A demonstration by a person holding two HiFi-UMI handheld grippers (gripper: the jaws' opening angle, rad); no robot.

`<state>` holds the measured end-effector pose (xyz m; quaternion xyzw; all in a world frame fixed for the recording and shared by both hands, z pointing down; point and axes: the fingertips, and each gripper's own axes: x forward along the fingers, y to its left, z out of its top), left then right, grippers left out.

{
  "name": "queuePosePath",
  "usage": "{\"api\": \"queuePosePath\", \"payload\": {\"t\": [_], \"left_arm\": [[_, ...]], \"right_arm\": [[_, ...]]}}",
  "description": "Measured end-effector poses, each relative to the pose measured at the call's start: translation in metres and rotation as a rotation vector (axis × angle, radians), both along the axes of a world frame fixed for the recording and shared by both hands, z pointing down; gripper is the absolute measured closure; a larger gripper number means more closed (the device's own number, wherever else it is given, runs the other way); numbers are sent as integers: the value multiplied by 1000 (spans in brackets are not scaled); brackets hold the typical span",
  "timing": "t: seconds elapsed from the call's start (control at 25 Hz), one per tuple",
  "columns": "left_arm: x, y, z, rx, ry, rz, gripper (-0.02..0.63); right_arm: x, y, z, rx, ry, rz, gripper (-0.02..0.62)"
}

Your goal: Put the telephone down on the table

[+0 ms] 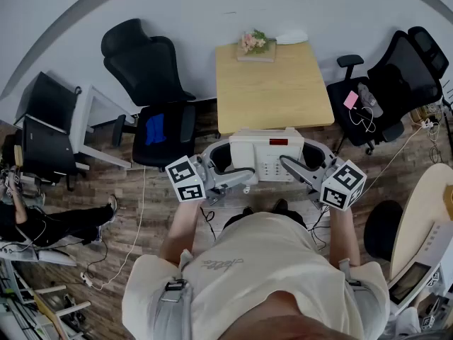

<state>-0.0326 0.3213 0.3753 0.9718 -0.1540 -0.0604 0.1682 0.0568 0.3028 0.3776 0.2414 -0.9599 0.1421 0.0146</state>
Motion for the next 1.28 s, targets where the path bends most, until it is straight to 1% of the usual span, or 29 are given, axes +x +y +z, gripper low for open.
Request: {"api": "queuePosePath", "payload": {"t": [0.16, 0.36, 0.52, 0.68, 0.8, 0.96, 1.12, 1.28], "left_arm": [[10, -3, 1, 16, 7, -16, 225], [56, -27, 1, 29, 1, -54, 225], [68, -31, 5, 17, -5, -91, 225], [64, -36, 11, -18, -15, -123, 225], [59, -48, 16, -34, -15, -132, 225], [42, -66, 26, -44, -22, -120, 225], [18, -90, 26, -42, -4, -101, 225], [-6, -125, 19, -24, 17, -77, 225]], "right_arm": [[11, -5, -2, 16, 20, -8, 360], [56, -31, 1, 29, -13, -54, 362], [66, -39, 5, 25, -14, -93, 362], [63, -47, 11, -4, -16, -111, 362], [56, -59, 16, -9, -24, -127, 360], [39, -77, 26, -25, -28, -117, 360], [17, -99, 29, -61, -16, -92, 362], [-6, -130, 21, -58, 6, -79, 360]]}}
